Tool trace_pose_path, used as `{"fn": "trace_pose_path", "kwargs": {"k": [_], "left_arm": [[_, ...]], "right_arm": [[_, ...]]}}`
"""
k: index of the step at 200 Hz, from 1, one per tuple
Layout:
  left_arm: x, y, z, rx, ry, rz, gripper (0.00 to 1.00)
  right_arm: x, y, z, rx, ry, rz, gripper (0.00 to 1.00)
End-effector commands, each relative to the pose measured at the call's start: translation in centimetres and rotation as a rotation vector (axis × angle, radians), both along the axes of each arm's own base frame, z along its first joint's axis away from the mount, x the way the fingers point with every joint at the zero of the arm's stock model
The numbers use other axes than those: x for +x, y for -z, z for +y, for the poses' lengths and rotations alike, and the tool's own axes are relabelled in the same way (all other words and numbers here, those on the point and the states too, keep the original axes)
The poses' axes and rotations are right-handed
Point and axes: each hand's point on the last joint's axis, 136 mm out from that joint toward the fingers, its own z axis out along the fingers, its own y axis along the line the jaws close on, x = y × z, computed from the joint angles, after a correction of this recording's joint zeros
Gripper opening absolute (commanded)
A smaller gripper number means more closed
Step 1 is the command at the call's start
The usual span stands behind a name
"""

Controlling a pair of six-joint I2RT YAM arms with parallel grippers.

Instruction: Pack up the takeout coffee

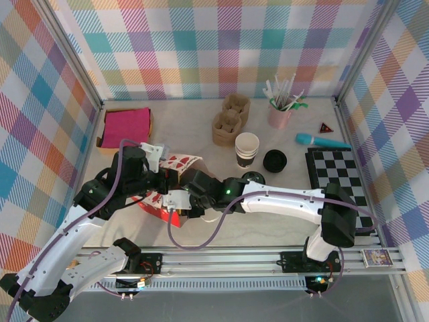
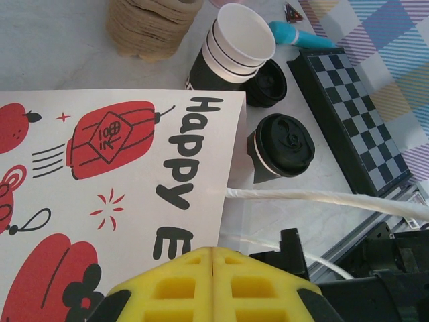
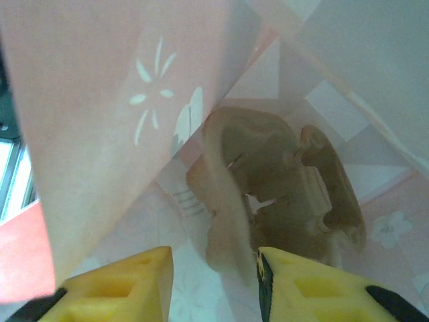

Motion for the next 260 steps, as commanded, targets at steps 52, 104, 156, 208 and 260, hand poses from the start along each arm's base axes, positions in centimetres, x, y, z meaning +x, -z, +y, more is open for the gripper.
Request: {"fn": "trace_pose_path", "kwargs": {"k": [52,104,156,208,260], "left_arm": [[-0.4,-0.6,0.7,0.017,-0.010,-0.011,0.00],[-0.4,-0.9,0.5,0.005,-0.008,-0.010,0.00],[-0.4,-0.7,0.4,0.002,-0.005,-0.006,0.00],[-0.5,-0.7,0.5,-0.005,-0.010,-0.007,0.00],[-0.4,-0.7,0.4,-0.014,-0.011,-0.006,0.00]], "right_arm": [[-0.4,-1.5,-1.1,0.002,-0.029,-0.054,0.41],[-0.1,0.6,0.0,-0.036,-0.040,-0.044,0.42],[0.4,0.8,1.3,-0.018,-0.038,-0.053,0.43],[0.8,2.2,2.6,-0.041,-0.048,-0.058,0.44],[1.2,3.4,3.2,-0.072,-0.046,-0.059,0.43]]}}
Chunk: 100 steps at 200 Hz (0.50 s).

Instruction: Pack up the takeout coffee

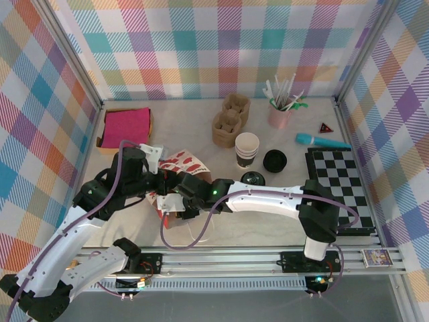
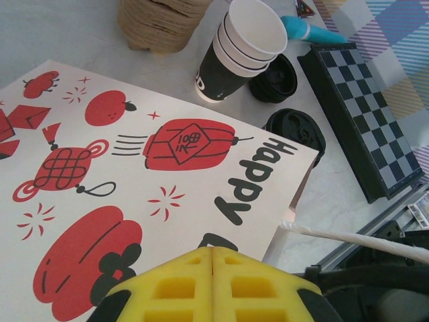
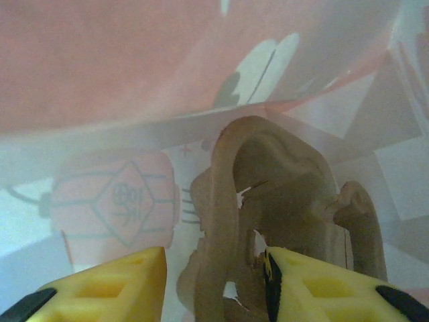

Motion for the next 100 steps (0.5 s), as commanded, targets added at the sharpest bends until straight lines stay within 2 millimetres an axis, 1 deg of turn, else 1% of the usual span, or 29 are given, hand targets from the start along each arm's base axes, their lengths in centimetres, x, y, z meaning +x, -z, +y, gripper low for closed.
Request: {"fn": "trace_pose_path", "kwargs": {"k": [1,15,35,76,100], "left_arm": [[-0.2,-1.1,-0.2,-0.034,0.003,-0.016,0.00],[-0.2,-1.1,-0.1,-0.033,0.001,-0.016,0.00],[-0.1,-1.3,-0.1,-0.033,-0.002,-0.018,0.00],[0.1,-0.6,0.0,-0.016,-0.016,-0.004,0.00],[0.6,0.0,0.6,0.024,-0.054,0.013,0.00]], "right_arm": [[0.3,-0.8,1.1,0.019,-0.008,-0.020,0.43],[0.3,-0.7,1.2,0.013,-0.007,-0.024,0.40],[0.3,-0.9,1.2,0.018,-0.006,-0.026,0.28],[0.1,-1.6,1.0,0.028,-0.003,-0.037,0.13],[-0.6,-2.5,1.0,0.040,-0.009,-0.051,0.11]]}}
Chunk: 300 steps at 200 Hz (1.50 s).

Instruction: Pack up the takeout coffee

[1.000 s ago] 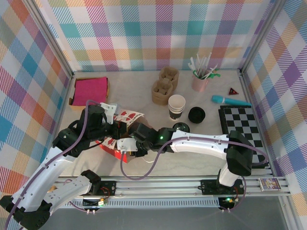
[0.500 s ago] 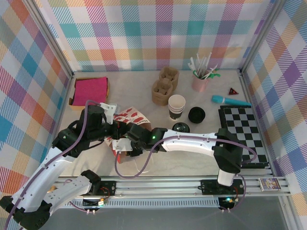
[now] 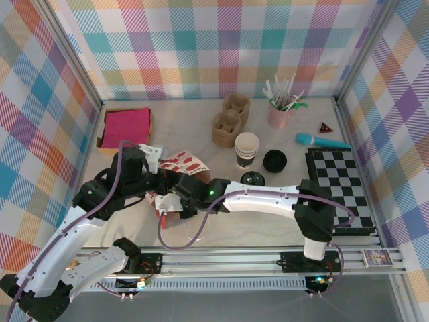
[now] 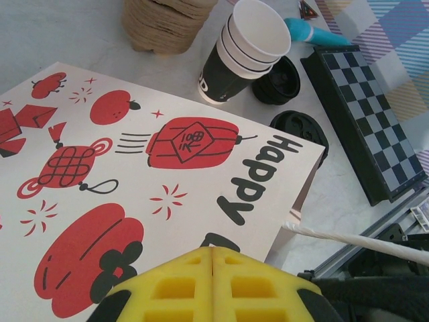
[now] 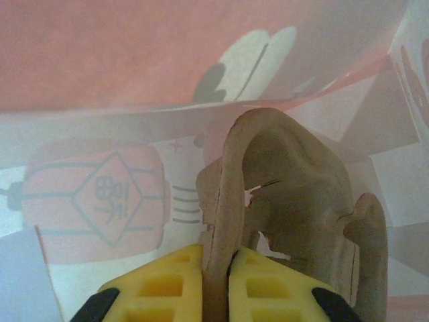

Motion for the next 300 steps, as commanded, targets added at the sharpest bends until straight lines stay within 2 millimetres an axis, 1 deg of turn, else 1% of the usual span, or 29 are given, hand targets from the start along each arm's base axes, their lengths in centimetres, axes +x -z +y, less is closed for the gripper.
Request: {"fn": "trace_pose_path", "kwargs": {"k": [1,33,61,82,102,128,145,159,180,193,213,231,257,274,290,300], "left_arm": [[0.4,-0.2,0.5,0.018,-0.045,0.010,0.00],[1.2,0.4,1.6,0.052,-0.121,0.031,0.00],[1.8,0.3,1.5,0.025,-0.154,0.063,0.00],[2.0,-0.3,1.1,0.000,-0.159,0.082,0.00],[2.1,-1.4,0.7,-0.044,-0.160,0.087,0.00],[2.2,-2.7,0.4,-0.074,-0.167,0.095,0.00],[2.3,-3.4,0.5,-0.087,-0.180,0.096,0.00],[2.4,-3.6,0.5,-0.104,-0.192,0.097,0.00],[2.6,-3.2,0.5,-0.115,-0.212,0.104,0.00],[2.8,-2.5,0.8,-0.109,-0.233,0.115,0.00],[3.0,-1.5,0.8,-0.119,-0.254,0.131,0.00],[3.3,-1.3,0.7,-0.136,-0.266,0.139,0.00],[3.6,-1.7,0.8,-0.152,-0.283,0.134,0.00],[3.7,-2.2,1.0,-0.168,-0.298,0.125,0.00],[3.7,-2.6,0.9,-0.190,-0.300,0.119,0.00],[3.7,-2.6,0.8,-0.197,-0.297,0.123,0.00]], "right_arm": [[-0.9,-2.6,0.4,0.048,-0.017,-0.027,0.11],[-1.7,-4.1,0.0,0.091,-0.011,-0.090,0.09],[-1.4,-5.1,-0.1,0.153,0.014,-0.179,0.07],[-0.8,-5.7,-0.1,0.179,0.045,-0.247,0.06],[-0.4,-6.1,0.2,0.199,0.065,-0.280,0.05],[0.7,-6.6,0.2,0.200,0.125,-0.336,0.04],[1.3,-7.0,0.0,0.210,0.169,-0.344,0.04],[1.3,-7.2,-0.1,0.226,0.202,-0.331,0.04],[0.9,-7.2,0.0,0.249,0.237,-0.319,0.03],[0.2,-7.4,0.1,0.272,0.250,-0.310,0.03],[-0.6,-8.2,0.0,0.315,0.283,-0.302,0.02],[-1.4,-8.7,-0.1,0.354,0.306,-0.288,0.01],[-2.5,-8.9,-0.3,0.386,0.316,-0.296,0.01],[-1.8,-8.7,-1.2,0.393,0.385,-0.308,0.00],[-1.7,-8.1,-1.3,0.411,0.401,-0.304,0.00],[-1.6,-8.3,-1.3,0.435,0.413,-0.321,0.00]]}}
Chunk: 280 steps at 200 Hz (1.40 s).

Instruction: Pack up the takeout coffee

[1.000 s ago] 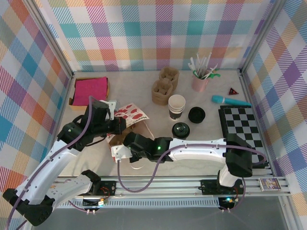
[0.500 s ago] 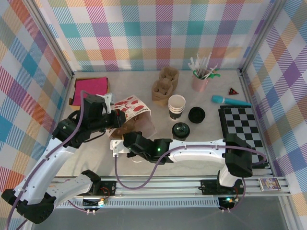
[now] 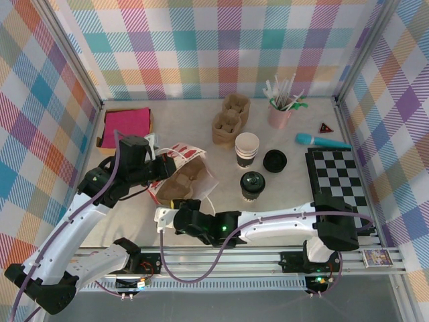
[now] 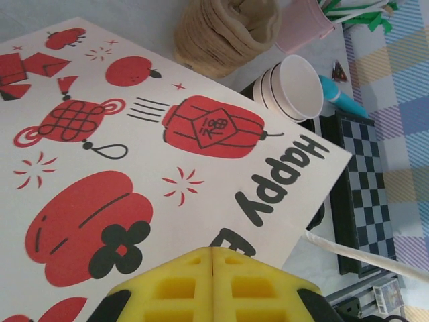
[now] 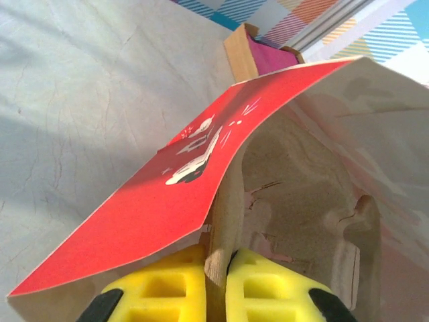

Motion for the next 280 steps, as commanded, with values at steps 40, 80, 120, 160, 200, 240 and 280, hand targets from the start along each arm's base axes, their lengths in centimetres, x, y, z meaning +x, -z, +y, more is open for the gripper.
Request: {"fn": "trace_pose_path", "kwargs": {"k": [40,80,120,160,200,240,280], "left_arm": [[0.6,-1.9,-0.4,-0.097,-0.027,-0.038,0.00],[0.6,-2.3,-0.4,-0.128,-0.044,-0.042,0.00],[0.6,-2.9,-0.1,-0.146,-0.069,-0.057,0.00],[0.7,-3.3,-0.1,-0.166,-0.079,-0.063,0.00],[0.7,-3.2,0.0,-0.179,-0.093,-0.055,0.00],[0.7,-3.3,0.8,-0.158,-0.123,-0.066,0.00],[1.1,-2.8,1.4,-0.120,-0.147,-0.062,0.00]], "right_arm": [[1.2,-3.9,0.5,0.248,0.101,-0.070,0.00],[1.8,-4.7,1.6,0.319,0.137,-0.096,0.00],[1.7,-3.8,2.0,0.296,0.177,-0.102,0.00],[1.9,-3.2,2.0,0.305,0.214,-0.092,0.00],[2.4,-4.5,2.6,0.337,0.230,-0.176,0.00],[0.6,-5.8,3.8,0.351,0.201,-0.257,0.00],[-1.9,-7.5,4.6,0.321,0.172,-0.346,0.00]]}}
